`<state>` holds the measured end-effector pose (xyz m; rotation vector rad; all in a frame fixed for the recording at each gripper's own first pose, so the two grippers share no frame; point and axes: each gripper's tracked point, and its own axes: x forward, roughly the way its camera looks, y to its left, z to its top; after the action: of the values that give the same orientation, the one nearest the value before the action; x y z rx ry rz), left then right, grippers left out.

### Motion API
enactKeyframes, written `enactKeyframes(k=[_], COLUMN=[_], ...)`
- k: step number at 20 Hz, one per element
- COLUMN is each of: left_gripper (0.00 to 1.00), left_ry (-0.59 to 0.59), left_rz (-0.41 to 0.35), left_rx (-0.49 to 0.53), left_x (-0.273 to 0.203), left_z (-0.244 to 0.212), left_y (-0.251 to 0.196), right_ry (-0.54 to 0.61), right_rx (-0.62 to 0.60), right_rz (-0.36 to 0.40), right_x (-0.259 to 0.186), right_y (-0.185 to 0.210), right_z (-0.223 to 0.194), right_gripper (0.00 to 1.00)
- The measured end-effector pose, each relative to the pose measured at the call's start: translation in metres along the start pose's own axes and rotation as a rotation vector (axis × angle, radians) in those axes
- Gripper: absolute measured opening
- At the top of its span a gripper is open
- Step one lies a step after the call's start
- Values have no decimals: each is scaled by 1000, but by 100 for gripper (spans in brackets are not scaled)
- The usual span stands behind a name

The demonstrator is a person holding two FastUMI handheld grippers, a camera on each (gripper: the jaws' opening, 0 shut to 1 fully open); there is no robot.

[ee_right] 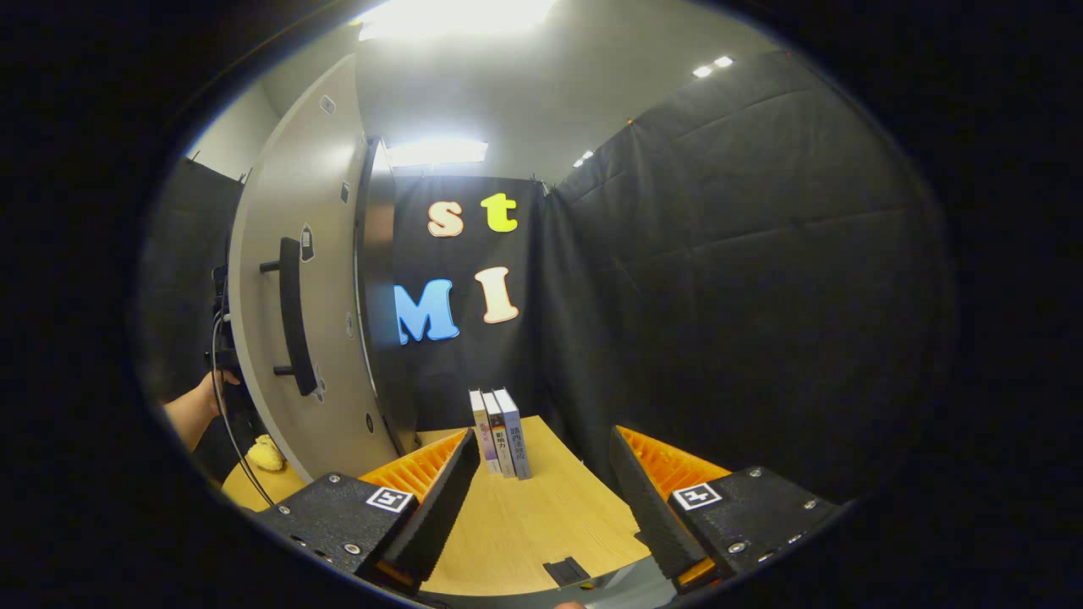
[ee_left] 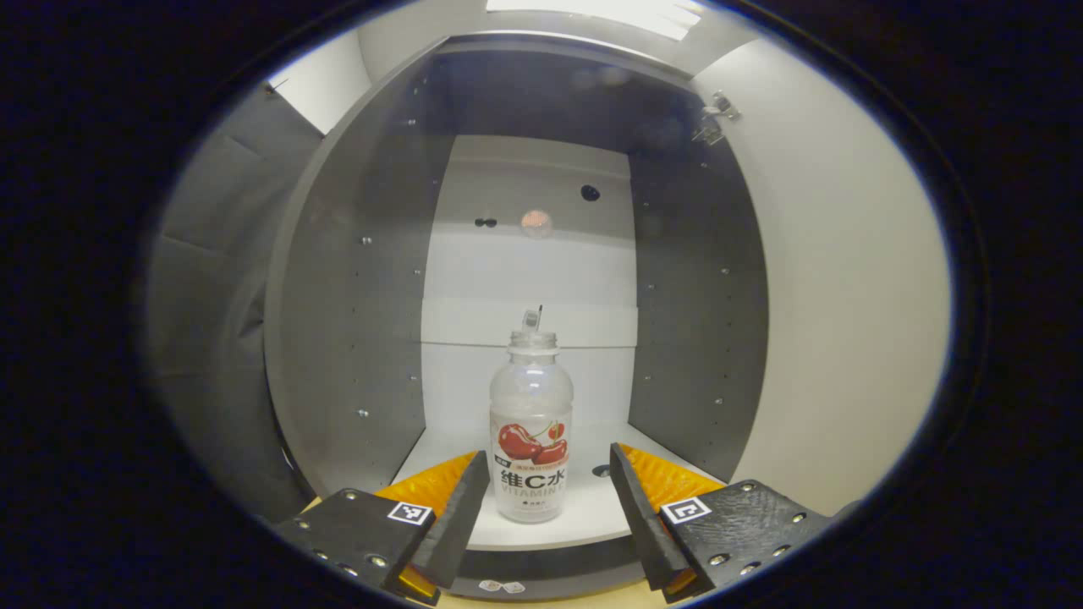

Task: Open the cabinet door with the right hand, grasp the bottle in the cabinet with the left hand and place it on the coaster, then close the cabinet door with the right hand.

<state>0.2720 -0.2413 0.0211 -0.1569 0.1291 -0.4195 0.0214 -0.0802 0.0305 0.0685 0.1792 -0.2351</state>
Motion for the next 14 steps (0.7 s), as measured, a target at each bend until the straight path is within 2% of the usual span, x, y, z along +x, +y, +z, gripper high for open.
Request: enactKeyframes(k=[1,4,7,11,14], left_gripper=[82,82,82,71,71], left_ry=[7,6,22,41,30], left_rz=[8,35,36,71,53], left_rx=[-9,-23,7,27,6], left_x=[8,31,47,51,31], left_z=[-2,-3,-8,-10,-2], left_y=[3,14,14,23,21], right_ry=[11,37,57,67,64], right_rx=[-1,-7,-9,-10,-1], right_rz=[-7,-21,-23,-10,26], right_x=[-1,0,6,10,14], right_y=[-3,-9,-8,-2,8], right_z=[-4,-15,-21,-24,-25], right_gripper=[95,95,95,95,95])
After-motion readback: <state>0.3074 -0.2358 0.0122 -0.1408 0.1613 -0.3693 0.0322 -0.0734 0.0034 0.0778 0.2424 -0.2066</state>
